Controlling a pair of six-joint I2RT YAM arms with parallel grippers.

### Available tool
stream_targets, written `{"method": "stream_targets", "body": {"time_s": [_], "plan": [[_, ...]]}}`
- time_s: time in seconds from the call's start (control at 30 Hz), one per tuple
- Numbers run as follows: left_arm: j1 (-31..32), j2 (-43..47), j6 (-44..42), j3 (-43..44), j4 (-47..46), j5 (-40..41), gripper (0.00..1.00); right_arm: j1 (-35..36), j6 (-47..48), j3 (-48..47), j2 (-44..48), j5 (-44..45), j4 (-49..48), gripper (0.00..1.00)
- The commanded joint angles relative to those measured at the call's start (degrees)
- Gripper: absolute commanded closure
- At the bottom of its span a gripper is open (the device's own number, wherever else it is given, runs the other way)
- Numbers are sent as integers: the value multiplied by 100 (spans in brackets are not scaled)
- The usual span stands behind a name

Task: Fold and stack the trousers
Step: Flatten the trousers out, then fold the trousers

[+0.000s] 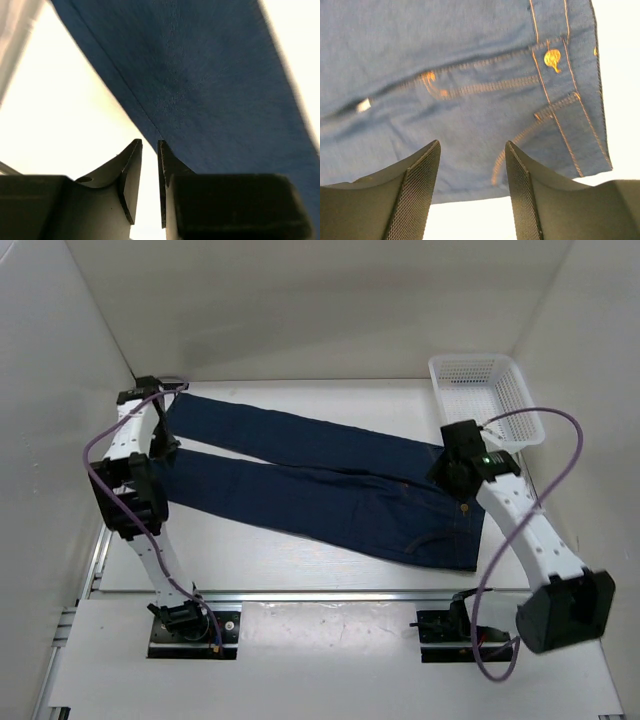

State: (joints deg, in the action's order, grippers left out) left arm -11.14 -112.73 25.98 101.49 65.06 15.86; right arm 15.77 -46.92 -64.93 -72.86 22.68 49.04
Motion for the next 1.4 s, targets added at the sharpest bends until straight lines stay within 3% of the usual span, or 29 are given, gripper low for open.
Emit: {"method": "stream_targets", "body": {"time_s": [0.0, 0.1, 0.27, 0.47, 0.57, 0.63, 0.67, 0.7, 0.87, 1.0, 1.27, 1.37], "plan": [[225, -442, -14, -402, -300, -144, 69, 5, 779, 506, 901, -570, -8, 41], [348, -1013, -14, 44, -248, -363, 71, 5, 842, 998, 1589, -1175, 105, 41], [410, -2049, -14, 1064, 85, -557, 71, 58, 570, 1394, 1977, -1415, 659, 33], [410, -2526, -163, 2031, 445, -847, 71, 58, 570, 1220, 1961, -1204, 765, 30], [463, -2299, -163, 2322, 587, -655, 66, 58, 693, 1097, 1750, -1116, 827, 30], [463, -1667, -94, 2183, 500, -244, 61, 58, 745, 1043, 1671, -1064, 827, 30], [376, -1430, -15, 1912, 430, -111, 48, 58, 745, 1043, 1618, -1133, 775, 30], [297, -1201, 38, 1727, 359, -48, 45, 58, 745, 1043, 1617, -1134, 774, 30], [-843, -171, 171, 6, -509, -582, 57, 58, 798, 1043, 1564, -1310, 669, 29], [-1364, -232, 171, -541, -845, -1110, 56, 58, 904, 1043, 1459, -1423, 669, 29], [-1497, -855, 548, -332, -1039, -1471, 53, 58, 965, 745, 1345, -1529, 669, 29], [-1497, -1014, 628, -270, -1100, -1542, 45, 58, 965, 745, 1345, -1529, 721, 29]]}}
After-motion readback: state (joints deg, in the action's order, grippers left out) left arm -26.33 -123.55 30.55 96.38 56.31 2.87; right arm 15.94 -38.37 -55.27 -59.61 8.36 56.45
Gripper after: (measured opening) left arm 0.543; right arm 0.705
